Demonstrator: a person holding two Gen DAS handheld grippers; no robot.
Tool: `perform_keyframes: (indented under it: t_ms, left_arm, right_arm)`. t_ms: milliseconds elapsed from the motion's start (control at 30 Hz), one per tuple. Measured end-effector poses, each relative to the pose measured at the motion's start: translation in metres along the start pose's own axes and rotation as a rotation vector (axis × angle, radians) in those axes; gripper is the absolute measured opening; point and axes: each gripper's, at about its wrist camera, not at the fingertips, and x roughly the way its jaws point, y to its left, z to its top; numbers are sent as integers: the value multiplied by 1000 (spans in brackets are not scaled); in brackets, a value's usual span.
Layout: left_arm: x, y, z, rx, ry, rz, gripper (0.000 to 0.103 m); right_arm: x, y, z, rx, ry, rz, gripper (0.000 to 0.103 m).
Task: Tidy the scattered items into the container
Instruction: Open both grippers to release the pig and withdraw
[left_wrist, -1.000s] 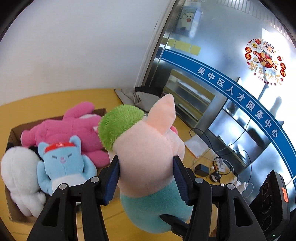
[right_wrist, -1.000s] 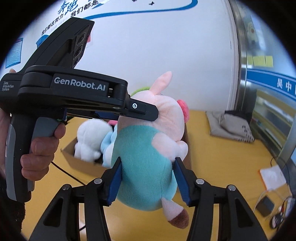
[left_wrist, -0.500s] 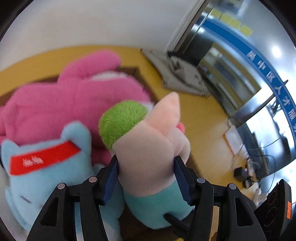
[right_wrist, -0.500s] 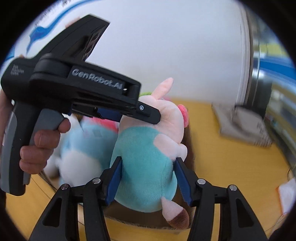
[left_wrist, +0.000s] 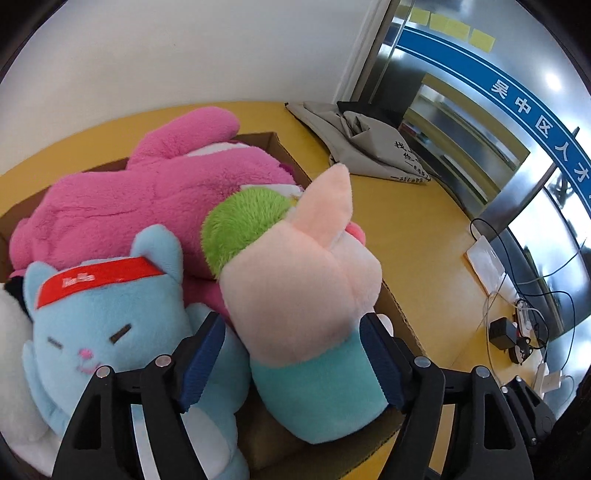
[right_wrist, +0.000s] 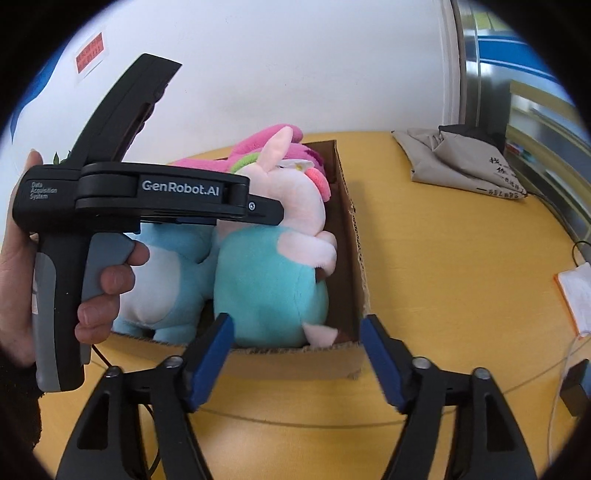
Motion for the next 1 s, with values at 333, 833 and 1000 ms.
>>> perform_keyframes:
  t_ms: [333,833,1000]
  left_arm:
    - [-152,10,-99,-29,-211,132,103]
    - [-200,34,-199,-156,-161,166,103]
    - [-207,39,-216,-185,-147,139,103]
  right_arm:
    - [-72,32,-8,-88,-88,-99,79]
    - [-103,77,-29,-130,-65,-130,79]
    - [-111,77,-37,-124,-58,-143,79]
